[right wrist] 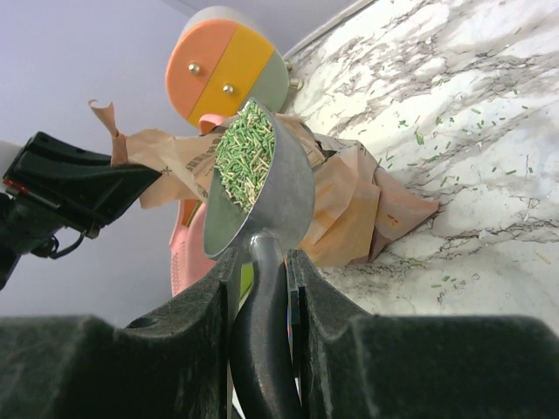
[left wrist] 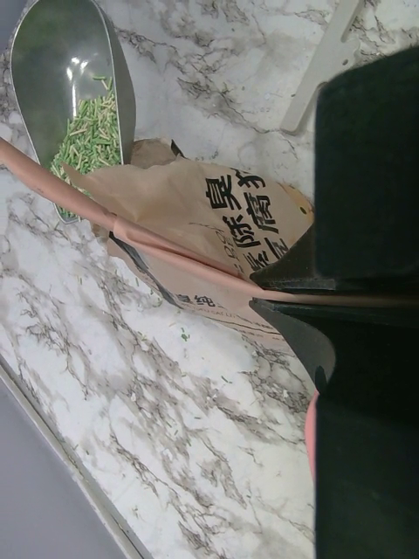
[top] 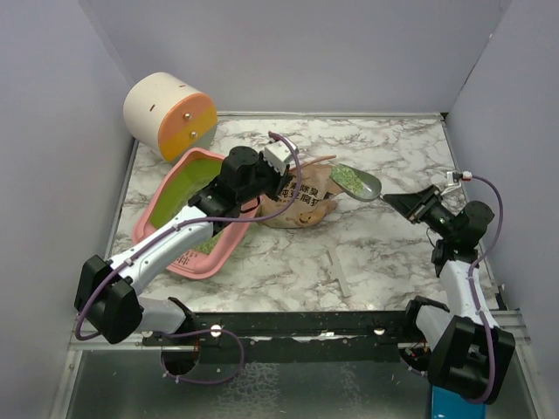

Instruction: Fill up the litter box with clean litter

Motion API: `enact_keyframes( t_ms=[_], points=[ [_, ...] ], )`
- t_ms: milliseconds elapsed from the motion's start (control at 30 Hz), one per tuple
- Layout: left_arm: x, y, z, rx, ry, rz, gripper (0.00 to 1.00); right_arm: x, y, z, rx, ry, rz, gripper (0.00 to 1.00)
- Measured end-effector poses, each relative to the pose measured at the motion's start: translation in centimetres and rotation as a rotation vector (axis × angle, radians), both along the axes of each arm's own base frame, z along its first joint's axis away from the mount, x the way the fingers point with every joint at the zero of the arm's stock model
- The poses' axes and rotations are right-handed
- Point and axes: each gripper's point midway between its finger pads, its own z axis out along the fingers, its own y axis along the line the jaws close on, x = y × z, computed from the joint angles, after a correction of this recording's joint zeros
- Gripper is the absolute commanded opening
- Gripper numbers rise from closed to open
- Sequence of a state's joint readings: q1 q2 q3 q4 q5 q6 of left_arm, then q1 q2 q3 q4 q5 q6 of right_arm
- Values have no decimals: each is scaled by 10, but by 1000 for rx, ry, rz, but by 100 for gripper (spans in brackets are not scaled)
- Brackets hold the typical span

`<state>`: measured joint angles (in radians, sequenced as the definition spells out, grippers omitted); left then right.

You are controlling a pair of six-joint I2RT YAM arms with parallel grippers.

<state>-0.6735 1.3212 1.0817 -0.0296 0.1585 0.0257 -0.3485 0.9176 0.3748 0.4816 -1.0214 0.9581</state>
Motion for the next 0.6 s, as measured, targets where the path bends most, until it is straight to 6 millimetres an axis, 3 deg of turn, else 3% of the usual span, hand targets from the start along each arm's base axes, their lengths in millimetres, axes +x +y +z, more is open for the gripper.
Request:
enact_keyframes(
  t_ms=[100,367,600],
  points=[
    [-1,1,0,-6,1,3,9,2,-3,0,20,20,-22,1],
    [-1,1,16,-48,-38,8,44,8,-7,6,70,56,-49,1],
    [-13,12,46,-110,-106,19,50,33,-17,44,42,-7,-51,1]
  ],
)
